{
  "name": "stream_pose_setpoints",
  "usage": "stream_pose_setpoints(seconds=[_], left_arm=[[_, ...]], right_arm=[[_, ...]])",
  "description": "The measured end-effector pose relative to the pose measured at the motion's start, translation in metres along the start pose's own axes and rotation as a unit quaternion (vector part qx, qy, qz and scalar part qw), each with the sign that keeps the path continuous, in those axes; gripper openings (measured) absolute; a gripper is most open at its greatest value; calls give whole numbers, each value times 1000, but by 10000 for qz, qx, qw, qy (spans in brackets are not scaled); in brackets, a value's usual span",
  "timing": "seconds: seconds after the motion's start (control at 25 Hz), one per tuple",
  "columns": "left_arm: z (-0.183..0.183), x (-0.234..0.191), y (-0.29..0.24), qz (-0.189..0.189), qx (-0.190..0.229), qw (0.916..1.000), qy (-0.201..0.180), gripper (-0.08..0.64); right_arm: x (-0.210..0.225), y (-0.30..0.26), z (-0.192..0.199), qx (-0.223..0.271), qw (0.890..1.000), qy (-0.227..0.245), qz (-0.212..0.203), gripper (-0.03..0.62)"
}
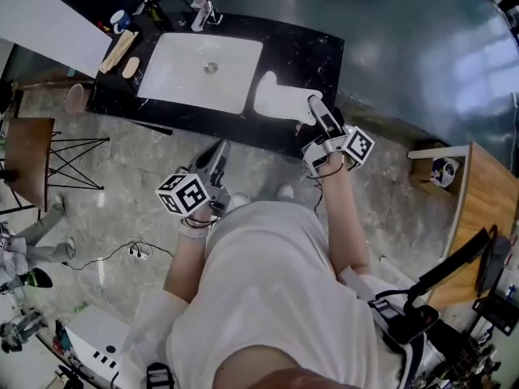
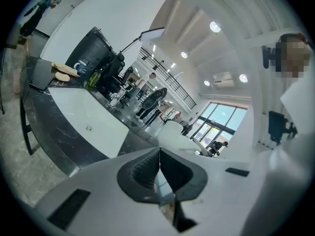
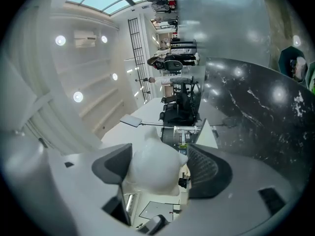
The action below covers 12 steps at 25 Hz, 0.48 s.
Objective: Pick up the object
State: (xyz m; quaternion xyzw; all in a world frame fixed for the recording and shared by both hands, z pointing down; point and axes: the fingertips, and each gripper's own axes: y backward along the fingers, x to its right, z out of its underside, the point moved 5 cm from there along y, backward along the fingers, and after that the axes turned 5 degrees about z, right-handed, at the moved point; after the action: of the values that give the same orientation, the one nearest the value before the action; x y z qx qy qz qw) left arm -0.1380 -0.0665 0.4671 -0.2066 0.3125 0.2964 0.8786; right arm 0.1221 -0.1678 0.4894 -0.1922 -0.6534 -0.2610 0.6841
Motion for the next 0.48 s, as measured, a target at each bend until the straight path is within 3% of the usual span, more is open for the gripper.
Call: stream_pose_setpoints(seconds=[0.48], left_arm=[[-43, 33, -23, 772, 470, 9926, -807, 8]], right_arm=[[-44, -11, 25, -416, 9970, -193, -619, 365]])
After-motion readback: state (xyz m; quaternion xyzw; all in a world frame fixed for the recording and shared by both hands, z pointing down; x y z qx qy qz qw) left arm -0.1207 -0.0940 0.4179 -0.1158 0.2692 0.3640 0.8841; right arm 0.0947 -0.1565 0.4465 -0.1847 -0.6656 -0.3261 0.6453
